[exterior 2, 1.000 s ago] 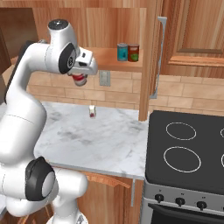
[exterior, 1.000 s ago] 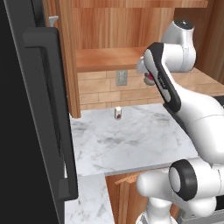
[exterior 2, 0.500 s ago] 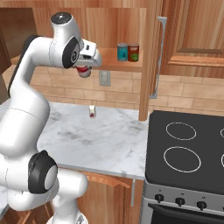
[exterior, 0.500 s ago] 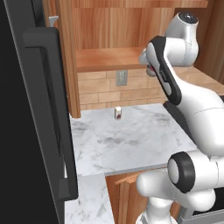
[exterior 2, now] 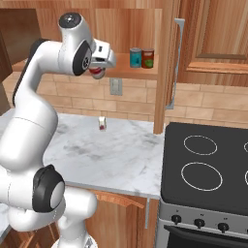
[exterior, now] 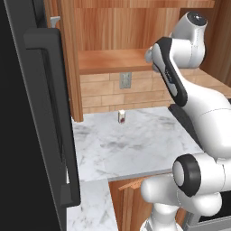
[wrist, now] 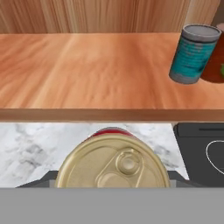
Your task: Pick the cans from the counter and place them in their designated side in the cabinet.
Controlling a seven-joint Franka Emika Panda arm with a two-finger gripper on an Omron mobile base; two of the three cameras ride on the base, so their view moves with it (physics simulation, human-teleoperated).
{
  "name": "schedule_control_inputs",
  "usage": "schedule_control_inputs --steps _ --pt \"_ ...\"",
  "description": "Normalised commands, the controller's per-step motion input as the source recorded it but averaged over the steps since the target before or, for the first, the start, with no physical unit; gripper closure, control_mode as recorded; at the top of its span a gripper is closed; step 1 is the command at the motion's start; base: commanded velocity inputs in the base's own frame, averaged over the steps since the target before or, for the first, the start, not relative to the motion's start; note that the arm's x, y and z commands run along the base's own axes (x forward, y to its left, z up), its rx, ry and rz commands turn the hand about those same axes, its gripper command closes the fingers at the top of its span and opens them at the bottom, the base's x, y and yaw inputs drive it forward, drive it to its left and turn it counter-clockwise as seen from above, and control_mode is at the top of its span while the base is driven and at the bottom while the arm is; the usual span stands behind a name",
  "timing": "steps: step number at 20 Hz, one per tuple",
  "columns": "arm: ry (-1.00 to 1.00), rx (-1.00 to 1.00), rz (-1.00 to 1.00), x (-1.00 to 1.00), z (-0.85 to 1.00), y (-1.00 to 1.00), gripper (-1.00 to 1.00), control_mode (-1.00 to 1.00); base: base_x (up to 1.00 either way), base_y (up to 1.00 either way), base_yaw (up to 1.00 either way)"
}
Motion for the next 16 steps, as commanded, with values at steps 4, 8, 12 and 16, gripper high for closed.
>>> schedule_control_inputs --steps 4,8,12,16 --pt "-0.11 -0.02 0.0 0.16 0.02 -0.05 1.0 -1.0 0.0 0.0 0.0" --pt "-0.1 -0.02 0.0 0.15 0.03 -0.03 1.0 -1.0 0.0 0.0 0.0" --pt "-0.08 -0.02 0.0 0.17 0.05 -0.03 1.0 -1.0 0.0 0.0 0.0" --pt "-0.06 -0.02 -0.01 0.18 0.08 -0.08 1.0 -1.0 0.0 0.0 0.0"
